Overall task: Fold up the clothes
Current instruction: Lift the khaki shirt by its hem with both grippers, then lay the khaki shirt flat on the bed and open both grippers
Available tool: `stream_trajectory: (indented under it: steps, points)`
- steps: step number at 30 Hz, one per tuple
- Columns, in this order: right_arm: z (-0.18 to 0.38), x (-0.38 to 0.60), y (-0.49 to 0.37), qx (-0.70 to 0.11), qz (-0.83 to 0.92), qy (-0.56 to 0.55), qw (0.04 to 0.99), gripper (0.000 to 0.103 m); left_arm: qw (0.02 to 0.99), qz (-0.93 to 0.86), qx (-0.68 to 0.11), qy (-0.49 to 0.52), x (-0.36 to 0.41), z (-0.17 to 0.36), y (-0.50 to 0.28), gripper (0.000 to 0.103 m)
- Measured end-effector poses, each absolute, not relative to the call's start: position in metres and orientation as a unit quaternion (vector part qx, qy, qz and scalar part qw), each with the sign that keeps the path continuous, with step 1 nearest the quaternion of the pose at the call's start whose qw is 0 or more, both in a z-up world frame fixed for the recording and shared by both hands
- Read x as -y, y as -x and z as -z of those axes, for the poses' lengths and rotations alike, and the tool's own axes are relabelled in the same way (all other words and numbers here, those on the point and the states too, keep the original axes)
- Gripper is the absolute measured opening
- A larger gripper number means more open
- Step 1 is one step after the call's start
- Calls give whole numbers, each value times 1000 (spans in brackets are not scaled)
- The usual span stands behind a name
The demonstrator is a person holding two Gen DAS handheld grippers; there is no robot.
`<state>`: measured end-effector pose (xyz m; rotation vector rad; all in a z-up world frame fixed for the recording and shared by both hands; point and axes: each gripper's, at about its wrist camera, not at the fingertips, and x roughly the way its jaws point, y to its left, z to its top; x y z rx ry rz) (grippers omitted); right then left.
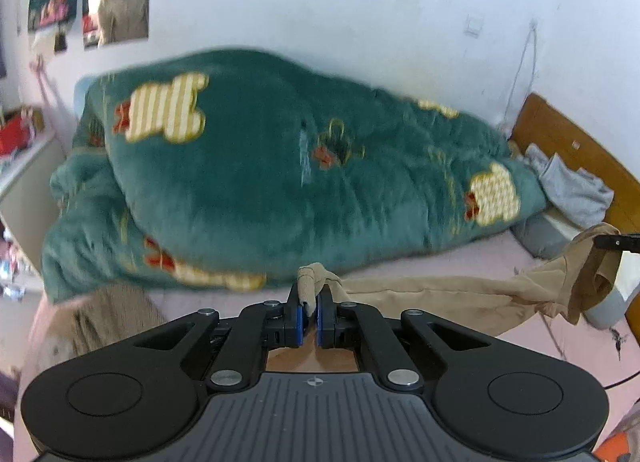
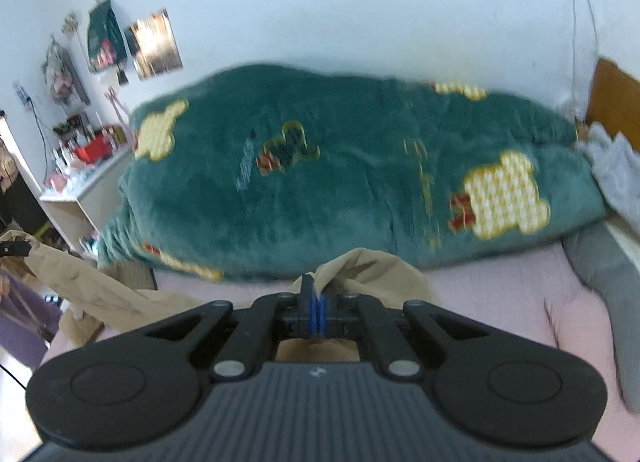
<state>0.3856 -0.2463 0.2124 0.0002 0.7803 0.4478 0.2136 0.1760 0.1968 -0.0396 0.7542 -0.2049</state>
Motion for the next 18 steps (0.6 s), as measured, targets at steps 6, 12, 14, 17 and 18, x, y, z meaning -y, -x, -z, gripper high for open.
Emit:
stream_trajectory:
  steps: [6,12,14,17,18]
  points:
    - [-154,247,-349,-444,-208,8,872,3,894,101,-436,26,-169,-130,-175,6]
    - [-95,252,-290,-517,-205,2,831,3,858,110,-501,44,-174,-65,-116,6]
    - [-77,261,-267,-543,-198,1,816,3,844,103,-524,50,-184,-44,-96,6]
    - [-54,274,-237,-576,-187,2,796,3,825,96,-554,54,-196,-15,-65,6]
    - [-46,277,-228,-587,-184,3,789,3,819,94,-563,56,-199,-5,-55,6]
